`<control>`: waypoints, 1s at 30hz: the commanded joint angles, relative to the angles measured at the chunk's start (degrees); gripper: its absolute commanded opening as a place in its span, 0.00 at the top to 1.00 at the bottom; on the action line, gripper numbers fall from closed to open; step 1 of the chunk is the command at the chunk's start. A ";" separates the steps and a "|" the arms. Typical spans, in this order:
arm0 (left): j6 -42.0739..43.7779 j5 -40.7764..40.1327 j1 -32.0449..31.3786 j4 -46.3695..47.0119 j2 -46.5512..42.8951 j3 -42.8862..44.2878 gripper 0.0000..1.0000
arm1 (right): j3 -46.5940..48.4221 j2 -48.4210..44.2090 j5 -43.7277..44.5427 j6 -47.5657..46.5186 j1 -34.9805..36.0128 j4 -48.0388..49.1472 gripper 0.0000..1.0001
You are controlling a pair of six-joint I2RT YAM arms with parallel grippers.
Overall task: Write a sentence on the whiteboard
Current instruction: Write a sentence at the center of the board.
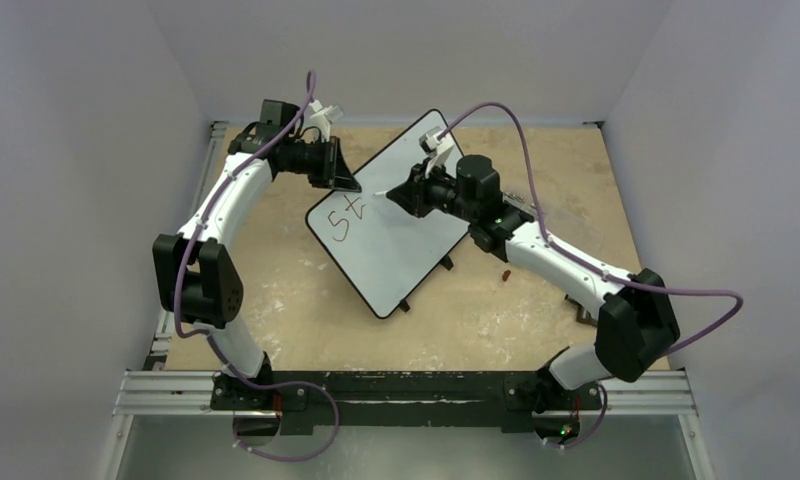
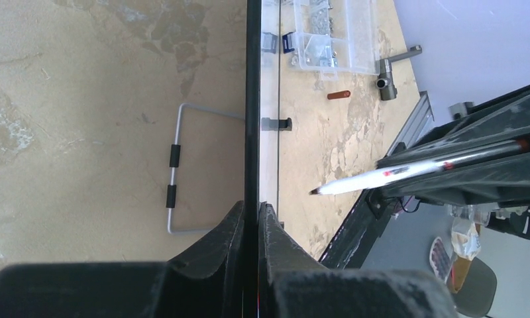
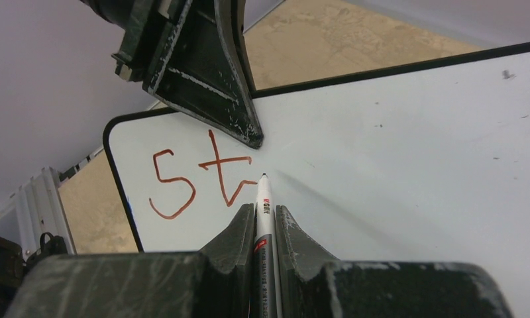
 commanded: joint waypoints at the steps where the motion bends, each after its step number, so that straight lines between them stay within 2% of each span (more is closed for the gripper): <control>1: 1.90 -1.69 0.22 4.57 -3.63 0.44 1.00 | -0.89 -4.29 3.88 0.33 -0.98 1.33 1.00; 17: 7.54 -3.84 -1.15 -0.35 -4.25 2.16 1.00 | -4.02 -8.30 13.46 1.79 -1.14 0.07 1.00; 24: 8.23 -4.62 -1.78 -1.20 -4.39 2.43 1.00 | -7.90 -10.83 5.93 -1.51 -1.15 6.43 1.00; 30: 8.15 -4.63 -2.06 -1.35 -4.85 2.74 1.00 | -10.34 -12.79 4.11 -2.87 -1.07 9.74 1.00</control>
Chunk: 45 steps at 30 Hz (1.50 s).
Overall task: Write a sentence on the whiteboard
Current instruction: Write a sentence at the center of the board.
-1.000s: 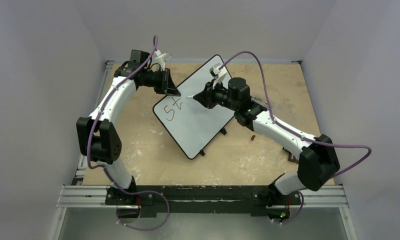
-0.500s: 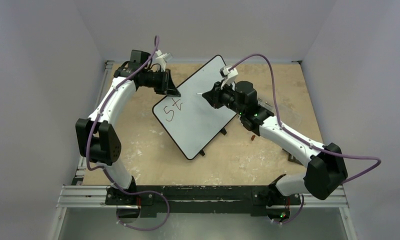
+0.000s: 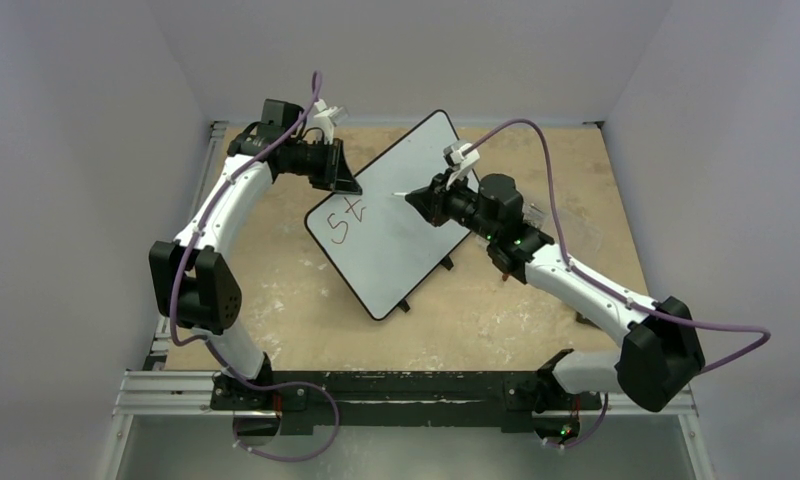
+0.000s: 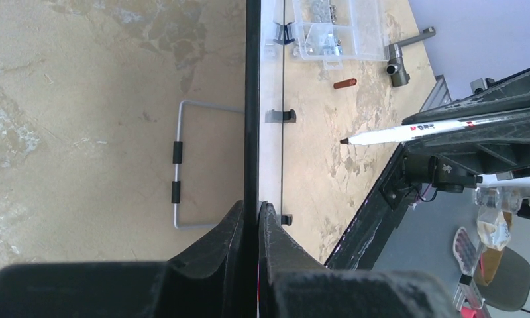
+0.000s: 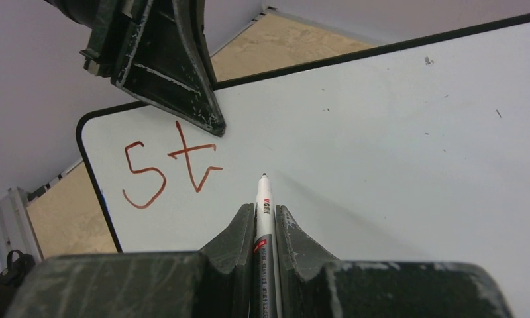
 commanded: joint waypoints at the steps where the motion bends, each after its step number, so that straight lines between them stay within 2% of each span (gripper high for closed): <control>1: 4.05 -2.67 -0.51 0.87 -2.89 2.65 1.00 | -1.12 -2.74 -2.68 -2.21 -0.09 6.42 1.00; 11: 3.83 -3.32 -0.80 0.86 -3.48 2.62 1.00 | -1.81 -1.61 -5.07 -2.00 -0.19 10.90 1.00; 33: 3.56 -3.83 -1.04 1.71 -4.82 2.03 1.00 | 6.59 8.34 -12.83 -0.19 -0.07 11.94 1.00; 45: 3.33 -3.28 -1.02 1.94 -4.98 1.94 1.00 | 9.34 12.54 -11.93 0.27 -0.07 11.05 1.00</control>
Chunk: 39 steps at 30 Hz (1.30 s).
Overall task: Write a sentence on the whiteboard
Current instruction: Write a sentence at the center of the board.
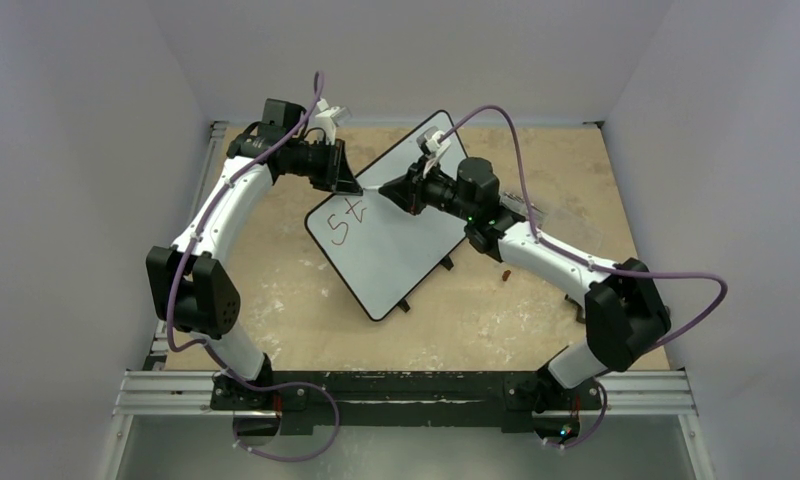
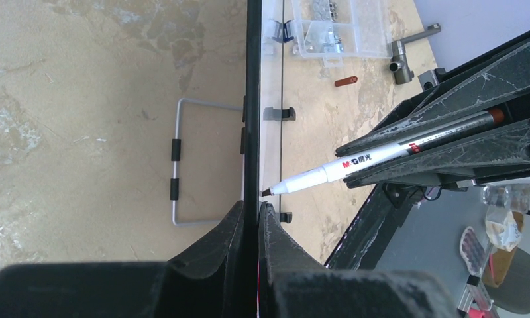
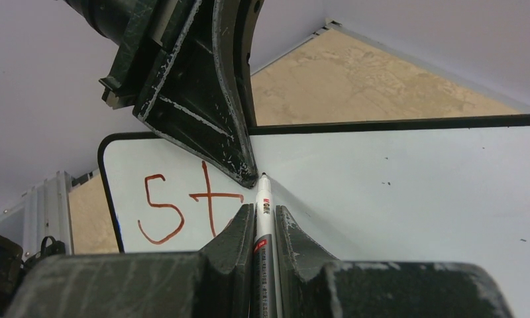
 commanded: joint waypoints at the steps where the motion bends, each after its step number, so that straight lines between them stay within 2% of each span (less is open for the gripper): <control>1: 3.28 -1.58 0.06 2.91 -3.23 1.77 1.00 | 2.08 0.71 0.32 0.16 -0.09 1.59 1.00; 23: 3.29 -1.32 0.05 2.99 -3.89 1.73 1.00 | -7.11 -2.77 0.54 0.78 -0.05 -0.52 1.00; 39: 3.28 -1.14 0.05 2.83 -4.04 1.77 1.00 | -0.01 -1.77 3.40 1.69 0.09 -3.88 1.00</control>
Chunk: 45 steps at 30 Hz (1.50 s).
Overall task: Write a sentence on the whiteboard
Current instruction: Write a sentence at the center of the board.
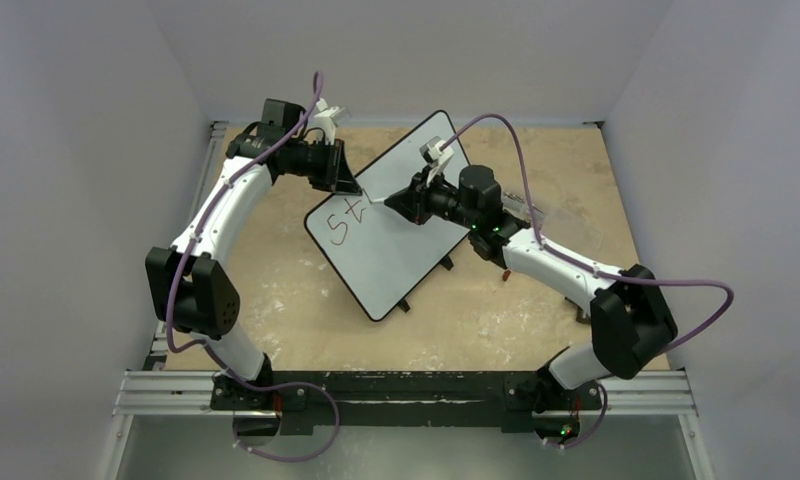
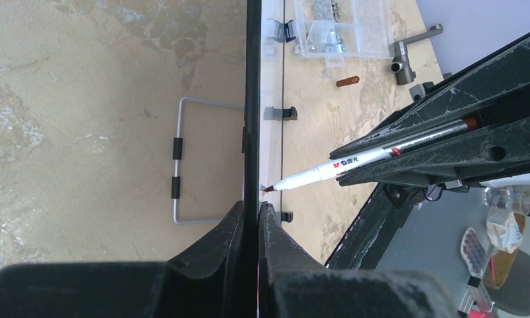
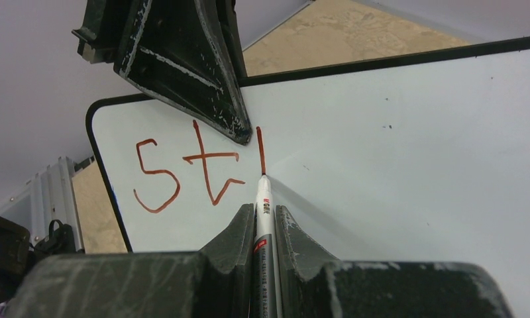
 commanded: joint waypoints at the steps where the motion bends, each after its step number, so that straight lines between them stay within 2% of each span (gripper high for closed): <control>1: 3.42 -0.55 0.01 3.05 -3.93 1.75 1.00 | 4.65 0.64 2.87 0.59 0.03 -1.40 1.00; 19: 3.31 -0.24 0.01 3.03 -4.02 1.94 1.00 | 8.53 2.79 6.20 1.34 0.10 -3.46 1.00; 34: 2.81 0.36 0.01 3.30 -4.11 2.10 1.00 | 5.26 -6.28 8.81 0.61 -0.02 -4.88 1.00; 45: 2.74 0.17 0.01 3.31 -4.32 1.86 1.00 | 6.22 -3.73 9.83 -0.77 -0.08 -6.42 1.00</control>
